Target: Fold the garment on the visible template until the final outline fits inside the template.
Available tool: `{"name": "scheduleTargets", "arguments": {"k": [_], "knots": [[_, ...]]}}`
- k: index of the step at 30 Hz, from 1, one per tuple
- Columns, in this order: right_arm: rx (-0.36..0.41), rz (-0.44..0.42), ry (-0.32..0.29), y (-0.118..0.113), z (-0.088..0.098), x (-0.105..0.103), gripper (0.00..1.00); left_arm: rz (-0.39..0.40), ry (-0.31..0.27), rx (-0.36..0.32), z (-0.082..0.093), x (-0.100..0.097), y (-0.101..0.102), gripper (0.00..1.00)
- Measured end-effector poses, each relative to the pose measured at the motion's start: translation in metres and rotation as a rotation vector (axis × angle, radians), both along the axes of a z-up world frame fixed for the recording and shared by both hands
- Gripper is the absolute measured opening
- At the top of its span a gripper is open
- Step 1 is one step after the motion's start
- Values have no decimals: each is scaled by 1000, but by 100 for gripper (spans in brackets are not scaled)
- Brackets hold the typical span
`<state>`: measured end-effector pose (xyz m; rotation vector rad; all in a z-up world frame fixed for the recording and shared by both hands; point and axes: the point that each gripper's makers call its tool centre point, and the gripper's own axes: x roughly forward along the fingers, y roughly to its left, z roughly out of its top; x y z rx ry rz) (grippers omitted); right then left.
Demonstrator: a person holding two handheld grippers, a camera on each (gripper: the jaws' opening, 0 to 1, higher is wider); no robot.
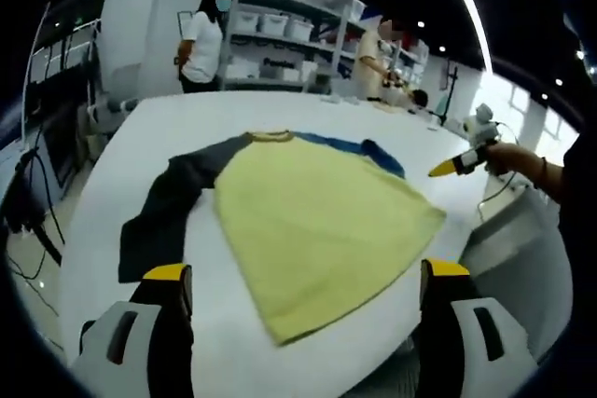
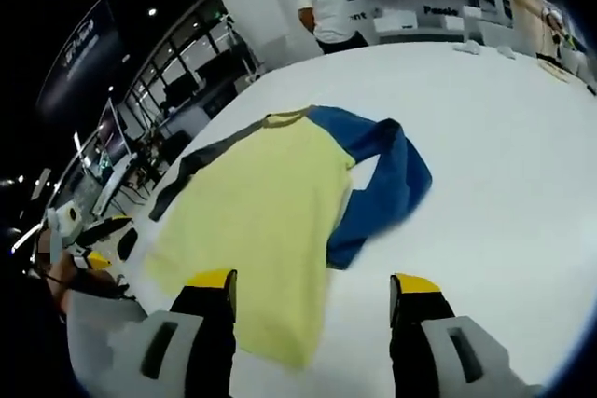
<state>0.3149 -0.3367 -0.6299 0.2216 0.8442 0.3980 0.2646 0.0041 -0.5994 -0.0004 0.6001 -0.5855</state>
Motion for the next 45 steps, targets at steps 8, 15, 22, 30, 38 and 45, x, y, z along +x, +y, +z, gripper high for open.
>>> {"name": "scheduleTargets", "arguments": {"k": [8,15,22,30,38,45], "knots": [[1,-46,-9,-9,-3,17,52,-11,2,7,-1,-2,-5,99],[-69,-31,-15,-17,-15,25,41,-5,-15,3,5,-2,-2,99],[-150,12,-12,-21,-28,27,27,-2,-36,24,11,-2,3,99],[-152,25,10,-14,-41,37,20,12,-38,40,7,-4,7,97],[-215,58,11,-12,-49,41,12,16,-31,50,4,-8,9,95],[-339,128,-33,-12,-52,42,0,23,-24,61,3,-9,13,94]]}}
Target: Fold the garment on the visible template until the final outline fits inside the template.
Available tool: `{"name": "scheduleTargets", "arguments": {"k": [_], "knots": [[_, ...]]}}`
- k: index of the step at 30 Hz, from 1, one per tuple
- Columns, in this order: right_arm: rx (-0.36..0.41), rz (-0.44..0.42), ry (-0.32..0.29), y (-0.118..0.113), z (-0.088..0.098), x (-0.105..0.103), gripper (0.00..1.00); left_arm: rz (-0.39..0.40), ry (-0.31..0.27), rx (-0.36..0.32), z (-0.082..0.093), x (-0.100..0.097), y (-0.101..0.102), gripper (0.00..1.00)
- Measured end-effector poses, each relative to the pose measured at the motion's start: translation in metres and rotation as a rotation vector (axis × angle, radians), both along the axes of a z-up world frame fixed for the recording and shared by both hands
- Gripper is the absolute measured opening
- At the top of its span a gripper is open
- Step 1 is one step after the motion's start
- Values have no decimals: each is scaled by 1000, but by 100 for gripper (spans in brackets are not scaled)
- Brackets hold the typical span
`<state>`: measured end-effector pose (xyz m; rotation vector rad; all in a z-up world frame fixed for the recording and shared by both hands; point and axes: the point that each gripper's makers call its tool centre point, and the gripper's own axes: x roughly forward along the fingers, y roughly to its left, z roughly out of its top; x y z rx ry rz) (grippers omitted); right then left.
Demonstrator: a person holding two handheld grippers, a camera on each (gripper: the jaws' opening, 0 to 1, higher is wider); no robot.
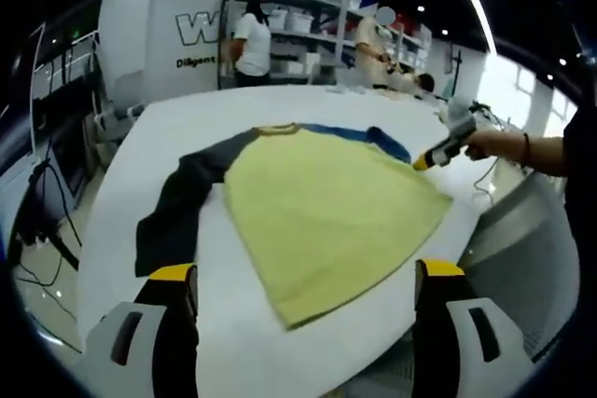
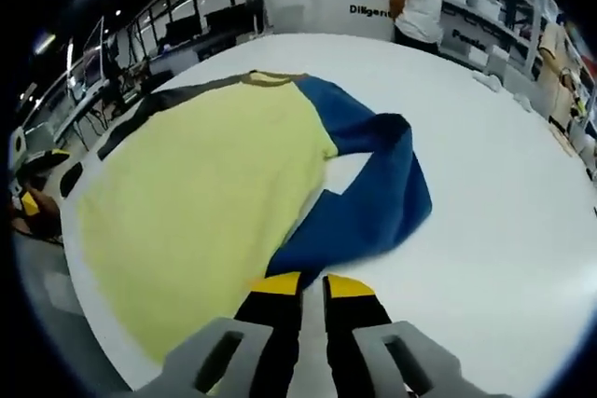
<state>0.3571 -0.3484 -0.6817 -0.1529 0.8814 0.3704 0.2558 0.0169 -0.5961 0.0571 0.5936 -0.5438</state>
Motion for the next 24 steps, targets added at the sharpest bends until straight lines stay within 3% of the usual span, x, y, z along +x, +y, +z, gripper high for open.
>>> {"name": "scheduleTargets", "arguments": {"k": [15,24], "knots": [[-19,1,-8,-5,2,0,0,-9,-3,13,2,-2,0,91],[-58,-70,-24,-44,16,-2,0,-14,-9,10,3,-1,-2,93]]}}
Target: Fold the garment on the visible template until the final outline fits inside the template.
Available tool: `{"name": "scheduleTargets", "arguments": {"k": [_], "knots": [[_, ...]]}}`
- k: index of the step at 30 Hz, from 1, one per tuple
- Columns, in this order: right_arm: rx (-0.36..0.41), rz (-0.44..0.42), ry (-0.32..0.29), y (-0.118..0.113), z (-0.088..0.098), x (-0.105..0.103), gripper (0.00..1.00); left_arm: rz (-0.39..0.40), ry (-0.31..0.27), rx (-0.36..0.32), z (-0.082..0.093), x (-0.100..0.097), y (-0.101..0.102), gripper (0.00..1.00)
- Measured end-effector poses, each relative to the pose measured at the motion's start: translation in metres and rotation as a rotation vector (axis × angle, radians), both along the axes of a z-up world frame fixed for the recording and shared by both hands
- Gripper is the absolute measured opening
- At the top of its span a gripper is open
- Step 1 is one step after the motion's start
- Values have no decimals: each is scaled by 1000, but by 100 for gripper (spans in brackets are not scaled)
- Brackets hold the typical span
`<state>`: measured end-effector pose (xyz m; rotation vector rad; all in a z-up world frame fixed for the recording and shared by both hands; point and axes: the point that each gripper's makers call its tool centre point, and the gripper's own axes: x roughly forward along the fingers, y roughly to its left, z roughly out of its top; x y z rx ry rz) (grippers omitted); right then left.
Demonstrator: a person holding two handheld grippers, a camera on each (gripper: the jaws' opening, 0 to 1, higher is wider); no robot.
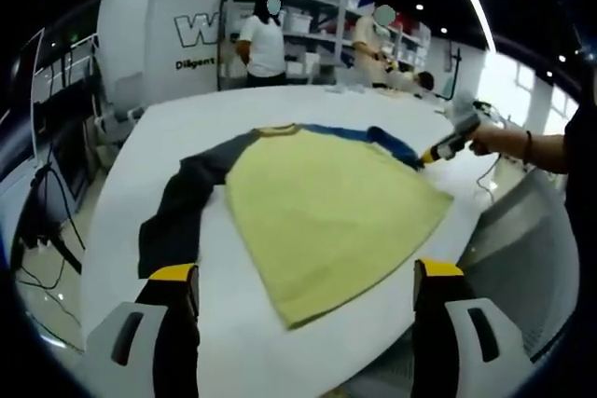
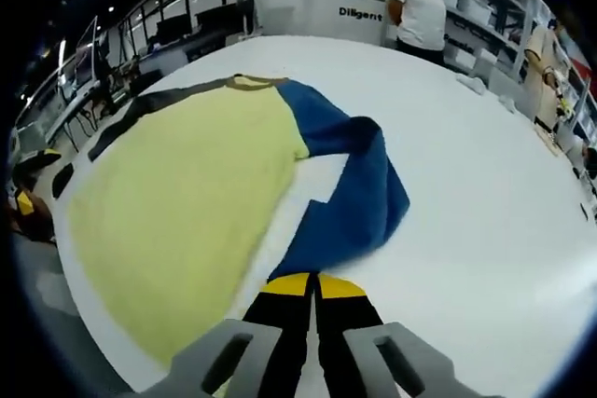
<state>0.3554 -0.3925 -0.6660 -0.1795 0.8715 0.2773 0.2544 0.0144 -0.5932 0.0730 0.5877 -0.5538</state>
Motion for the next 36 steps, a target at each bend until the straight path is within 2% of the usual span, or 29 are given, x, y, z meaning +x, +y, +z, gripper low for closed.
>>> {"name": "scheduleTargets", "arguments": {"k": [3,11,18,23,29,32,34,36], "knots": [[-14,-39,-7,-20,4,2,0,-35,-26,-6,4,-1,-9,96],[-49,-136,-40,-63,16,11,0,-56,-28,-11,9,1,-16,97],[-98,-202,-48,-96,27,17,0,-45,-37,-11,12,3,-12,96],[-160,-236,-105,-118,52,28,0,-38,-36,-11,12,3,-10,96],[-302,-232,-177,-137,81,45,0,-40,-23,-14,9,1,-11,92],[-313,-253,-216,-144,93,55,0,-39,-33,-22,11,3,-12,94],[-339,-257,-216,-150,96,59,0,-38,-38,-24,13,3,-11,94],[-319,-281,-237,-154,99,63,0,-36,-39,-26,14,4,-10,94]]}}
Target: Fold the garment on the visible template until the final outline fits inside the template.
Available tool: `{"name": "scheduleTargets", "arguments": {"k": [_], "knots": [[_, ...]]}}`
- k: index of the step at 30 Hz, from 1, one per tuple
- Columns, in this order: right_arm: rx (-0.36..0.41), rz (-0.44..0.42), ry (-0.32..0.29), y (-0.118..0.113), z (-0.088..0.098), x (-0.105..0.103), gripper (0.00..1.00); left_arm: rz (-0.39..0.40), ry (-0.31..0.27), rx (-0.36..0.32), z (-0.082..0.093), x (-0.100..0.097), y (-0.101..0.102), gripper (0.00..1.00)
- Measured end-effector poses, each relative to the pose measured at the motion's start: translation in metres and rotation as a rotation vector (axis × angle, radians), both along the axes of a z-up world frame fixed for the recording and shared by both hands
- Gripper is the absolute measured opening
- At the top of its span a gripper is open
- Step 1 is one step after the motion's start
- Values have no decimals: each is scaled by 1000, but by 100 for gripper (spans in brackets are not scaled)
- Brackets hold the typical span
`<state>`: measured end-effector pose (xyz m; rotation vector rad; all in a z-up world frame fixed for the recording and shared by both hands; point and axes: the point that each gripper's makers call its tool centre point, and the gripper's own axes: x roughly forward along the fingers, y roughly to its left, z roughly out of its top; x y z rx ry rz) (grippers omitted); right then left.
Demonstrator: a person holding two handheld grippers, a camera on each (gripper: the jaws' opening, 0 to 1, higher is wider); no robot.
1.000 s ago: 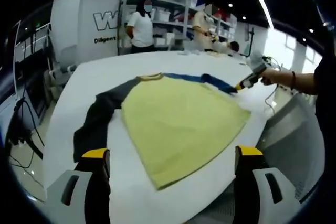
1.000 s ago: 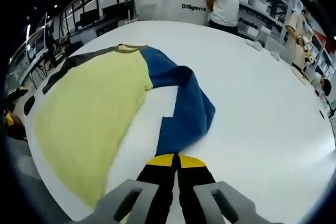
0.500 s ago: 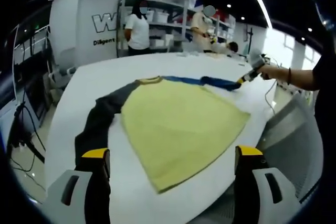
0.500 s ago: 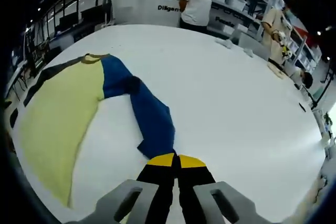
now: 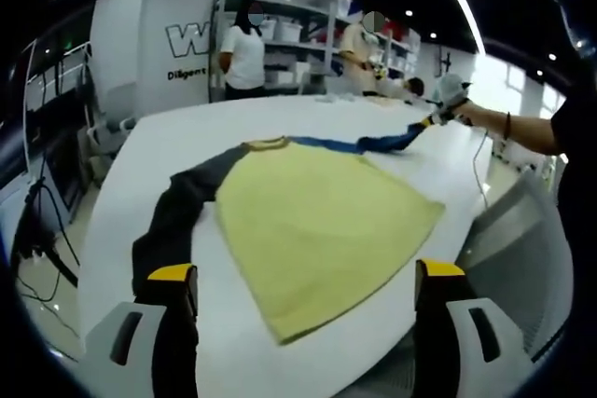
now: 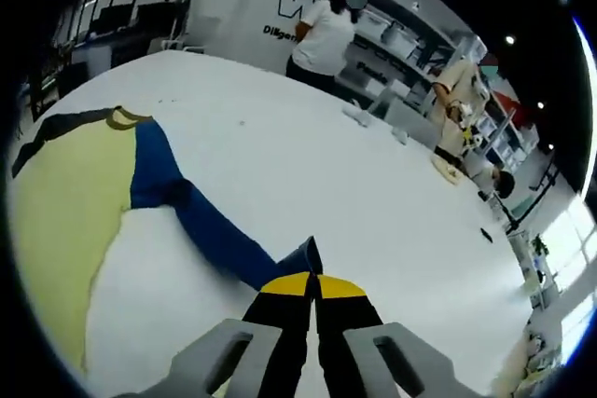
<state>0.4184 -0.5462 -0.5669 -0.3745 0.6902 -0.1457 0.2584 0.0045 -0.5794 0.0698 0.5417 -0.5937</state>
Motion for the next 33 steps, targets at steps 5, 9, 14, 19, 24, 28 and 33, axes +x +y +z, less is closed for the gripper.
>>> {"name": "scheduleTargets", "arguments": {"k": [5,9,14,19,24,28,33], "knots": [[91,-86,-101,-12,9,3,0,9,-5,-2,2,-1,4,95],[182,-164,-146,-24,0,-3,0,16,-1,1,0,-2,7,95],[281,-204,-140,-27,-34,-14,0,17,2,-2,0,-3,7,95],[320,-256,-78,-30,-67,-30,0,14,4,-1,2,-2,6,95],[326,-256,-47,-29,-78,-37,0,8,-1,5,5,-3,6,95],[359,-263,-50,-27,-82,-38,0,12,3,11,4,-4,7,95],[364,-277,-15,-28,-95,-40,0,15,7,11,5,-5,7,95]]}}
